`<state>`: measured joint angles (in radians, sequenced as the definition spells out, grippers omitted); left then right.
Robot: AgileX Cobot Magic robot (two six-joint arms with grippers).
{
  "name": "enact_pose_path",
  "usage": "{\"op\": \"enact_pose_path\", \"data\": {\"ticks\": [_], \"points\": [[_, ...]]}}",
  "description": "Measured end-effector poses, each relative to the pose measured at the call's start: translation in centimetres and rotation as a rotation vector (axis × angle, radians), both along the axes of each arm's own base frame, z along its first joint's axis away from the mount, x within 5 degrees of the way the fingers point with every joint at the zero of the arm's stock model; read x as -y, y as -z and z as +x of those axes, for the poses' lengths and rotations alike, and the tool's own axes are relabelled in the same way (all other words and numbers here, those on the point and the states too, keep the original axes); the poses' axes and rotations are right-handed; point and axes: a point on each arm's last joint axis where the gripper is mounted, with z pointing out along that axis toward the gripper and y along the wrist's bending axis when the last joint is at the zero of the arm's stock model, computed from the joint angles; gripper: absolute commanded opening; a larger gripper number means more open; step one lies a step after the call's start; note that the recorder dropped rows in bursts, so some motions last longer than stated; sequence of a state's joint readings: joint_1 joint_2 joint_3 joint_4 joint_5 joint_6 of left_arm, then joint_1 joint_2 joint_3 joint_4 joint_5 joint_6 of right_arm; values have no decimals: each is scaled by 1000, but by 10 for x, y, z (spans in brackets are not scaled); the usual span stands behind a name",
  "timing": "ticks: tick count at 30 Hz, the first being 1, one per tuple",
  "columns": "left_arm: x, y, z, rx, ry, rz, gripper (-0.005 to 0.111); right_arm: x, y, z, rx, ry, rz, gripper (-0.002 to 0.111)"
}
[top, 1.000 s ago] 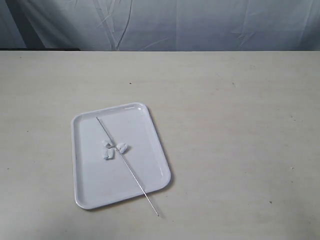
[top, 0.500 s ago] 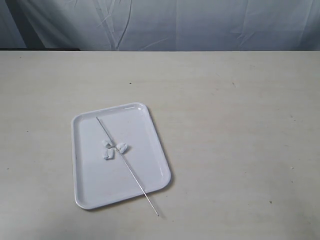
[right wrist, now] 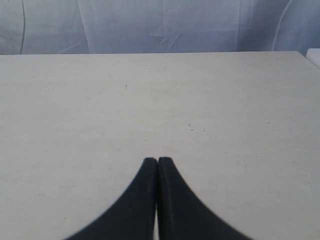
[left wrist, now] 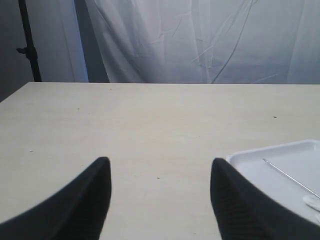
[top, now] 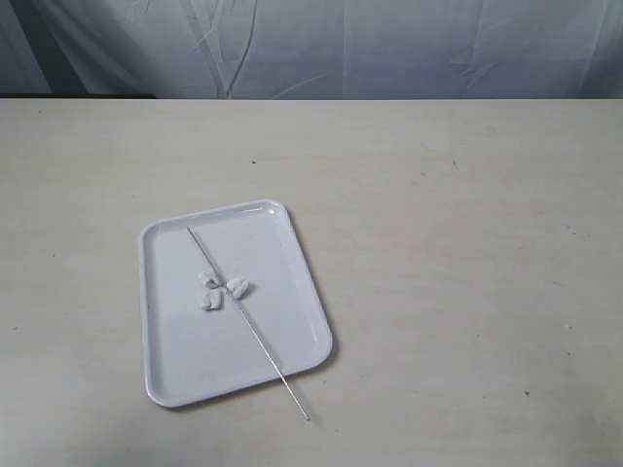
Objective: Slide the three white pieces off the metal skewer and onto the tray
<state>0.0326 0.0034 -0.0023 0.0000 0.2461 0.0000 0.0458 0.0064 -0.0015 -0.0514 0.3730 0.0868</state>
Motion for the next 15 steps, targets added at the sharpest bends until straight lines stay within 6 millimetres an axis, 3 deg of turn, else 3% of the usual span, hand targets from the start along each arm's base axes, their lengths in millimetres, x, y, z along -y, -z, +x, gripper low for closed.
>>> {"op": "enact_pose_path", "data": {"ticks": [15], "points": [[0,0,0,0,0,0,56,0,0,0,0,-1,8,-1]]}}
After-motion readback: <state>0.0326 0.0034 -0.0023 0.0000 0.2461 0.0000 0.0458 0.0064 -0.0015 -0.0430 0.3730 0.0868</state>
